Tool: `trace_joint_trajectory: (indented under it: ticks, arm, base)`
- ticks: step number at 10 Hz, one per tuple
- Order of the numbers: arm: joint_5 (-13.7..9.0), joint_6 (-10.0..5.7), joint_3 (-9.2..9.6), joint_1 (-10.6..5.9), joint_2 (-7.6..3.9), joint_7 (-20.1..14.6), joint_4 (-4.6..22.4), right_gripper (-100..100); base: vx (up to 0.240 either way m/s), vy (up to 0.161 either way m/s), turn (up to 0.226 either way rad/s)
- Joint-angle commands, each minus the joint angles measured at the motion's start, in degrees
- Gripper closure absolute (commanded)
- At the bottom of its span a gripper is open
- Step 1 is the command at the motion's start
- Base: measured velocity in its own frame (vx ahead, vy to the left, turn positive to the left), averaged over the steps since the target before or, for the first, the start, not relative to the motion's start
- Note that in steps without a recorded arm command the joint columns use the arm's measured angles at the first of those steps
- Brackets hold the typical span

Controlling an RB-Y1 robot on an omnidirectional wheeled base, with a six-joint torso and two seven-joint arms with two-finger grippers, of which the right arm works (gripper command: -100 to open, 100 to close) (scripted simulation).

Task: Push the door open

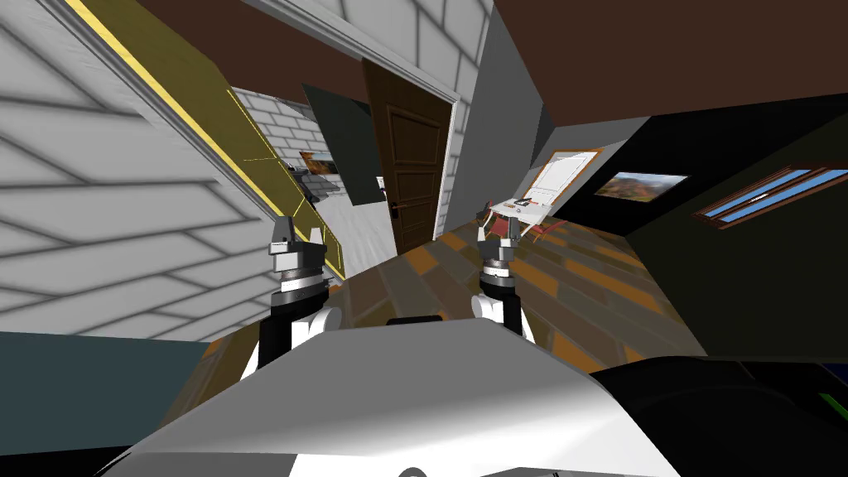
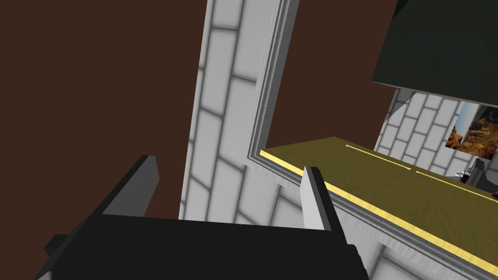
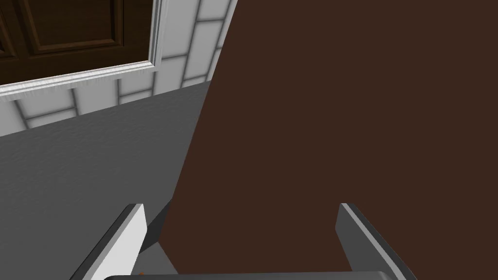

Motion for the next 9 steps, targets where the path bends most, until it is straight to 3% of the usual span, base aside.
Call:
trace_joint_trajectory:
  ticks: [1, 9]
  arm:
    - [0.05, 0.11, 1.13, -1.11, -0.39, -0.17, 1.75, -100]
    - [0.28, 0.62, 6.5, -6.4, -1.75, -0.99, 10.09, -100]
  base:
    - [0.126, -0.028, -0.058]
    - [0.169, 0.027, -0.05]
